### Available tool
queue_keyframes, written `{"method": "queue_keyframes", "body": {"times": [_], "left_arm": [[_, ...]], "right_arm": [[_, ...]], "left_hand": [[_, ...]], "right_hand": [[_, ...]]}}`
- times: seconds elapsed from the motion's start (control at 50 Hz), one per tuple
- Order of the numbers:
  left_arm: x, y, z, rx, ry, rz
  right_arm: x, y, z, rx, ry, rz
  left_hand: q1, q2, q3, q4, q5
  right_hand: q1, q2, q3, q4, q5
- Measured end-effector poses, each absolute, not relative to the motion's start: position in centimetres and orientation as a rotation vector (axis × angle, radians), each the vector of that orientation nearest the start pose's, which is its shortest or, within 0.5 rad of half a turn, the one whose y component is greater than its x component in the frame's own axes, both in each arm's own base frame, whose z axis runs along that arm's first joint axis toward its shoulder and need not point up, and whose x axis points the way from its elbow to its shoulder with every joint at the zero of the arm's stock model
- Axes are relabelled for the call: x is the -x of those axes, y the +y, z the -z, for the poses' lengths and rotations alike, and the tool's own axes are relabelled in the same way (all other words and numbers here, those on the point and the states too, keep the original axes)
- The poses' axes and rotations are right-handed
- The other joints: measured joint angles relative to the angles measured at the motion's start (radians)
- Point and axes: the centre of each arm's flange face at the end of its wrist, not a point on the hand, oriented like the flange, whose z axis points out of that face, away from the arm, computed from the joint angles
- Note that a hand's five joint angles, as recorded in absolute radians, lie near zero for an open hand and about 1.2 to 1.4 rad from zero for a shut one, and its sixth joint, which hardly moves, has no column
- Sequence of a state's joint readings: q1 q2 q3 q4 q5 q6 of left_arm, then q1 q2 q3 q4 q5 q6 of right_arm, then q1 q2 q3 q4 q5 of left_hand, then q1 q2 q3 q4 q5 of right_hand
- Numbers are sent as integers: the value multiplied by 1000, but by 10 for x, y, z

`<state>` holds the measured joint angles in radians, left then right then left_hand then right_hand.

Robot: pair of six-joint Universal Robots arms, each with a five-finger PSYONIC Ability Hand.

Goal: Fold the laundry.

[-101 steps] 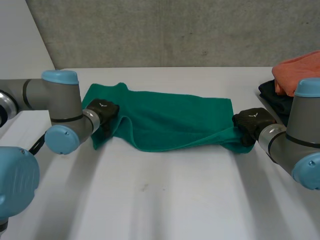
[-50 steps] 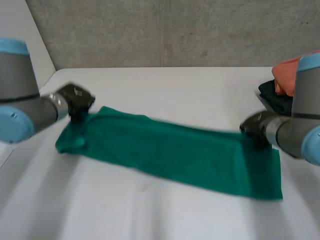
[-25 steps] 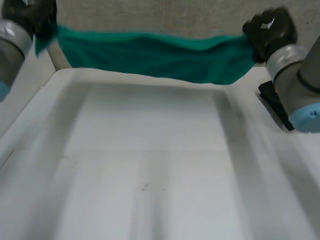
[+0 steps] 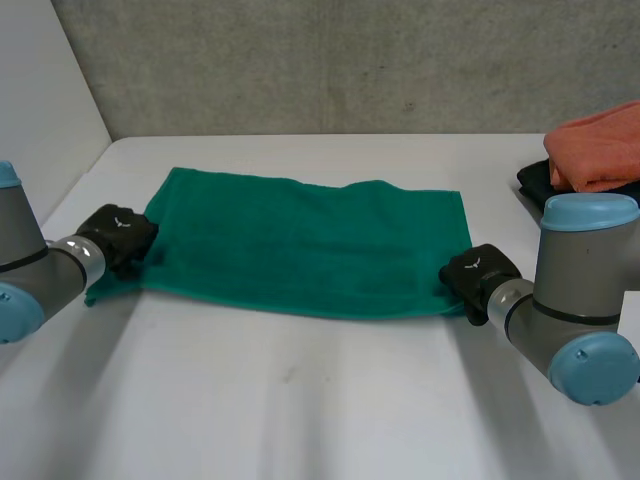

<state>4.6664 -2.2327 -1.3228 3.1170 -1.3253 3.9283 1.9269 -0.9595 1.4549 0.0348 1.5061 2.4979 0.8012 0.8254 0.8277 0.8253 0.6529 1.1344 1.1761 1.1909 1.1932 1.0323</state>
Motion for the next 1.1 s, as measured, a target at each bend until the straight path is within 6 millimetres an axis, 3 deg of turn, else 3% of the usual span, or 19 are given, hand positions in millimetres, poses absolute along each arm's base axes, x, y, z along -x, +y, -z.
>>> {"method": "queue_keyframes", "body": {"times": [0.12, 0.26, 0.42, 0.64, 1.1], "left_arm": [[170, -376, -155, -1152, 2191, 1599], [161, -360, -162, -1120, 2208, 1582], [140, -352, -151, -1070, 2263, 1505], [124, -369, -131, -1106, 2275, 1466], [145, -407, -129, -1155, 2136, 1569]], "right_arm": [[-254, -294, -136, 1351, 2442, 1628], [-250, -298, -138, 1324, 2461, 1645], [-251, -297, -137, 1327, 2461, 1638], [-254, -293, -136, 1340, 2453, 1626], [-253, -289, -132, 1356, 2453, 1598]], "left_hand": [[-200, -222, -226, -227, -232], [-142, -172, -179, -176, -180], [-51, -81, -83, -80, -86], [-178, -214, -215, -215, -223], [-178, -214, -215, -216, -223]], "right_hand": [[0, 0, 0, 0, 0], [0, 0, 0, 0, 0], [0, 0, 0, 0, 0], [0, 0, 0, 0, 0], [0, 0, 0, 0, 0]]}}
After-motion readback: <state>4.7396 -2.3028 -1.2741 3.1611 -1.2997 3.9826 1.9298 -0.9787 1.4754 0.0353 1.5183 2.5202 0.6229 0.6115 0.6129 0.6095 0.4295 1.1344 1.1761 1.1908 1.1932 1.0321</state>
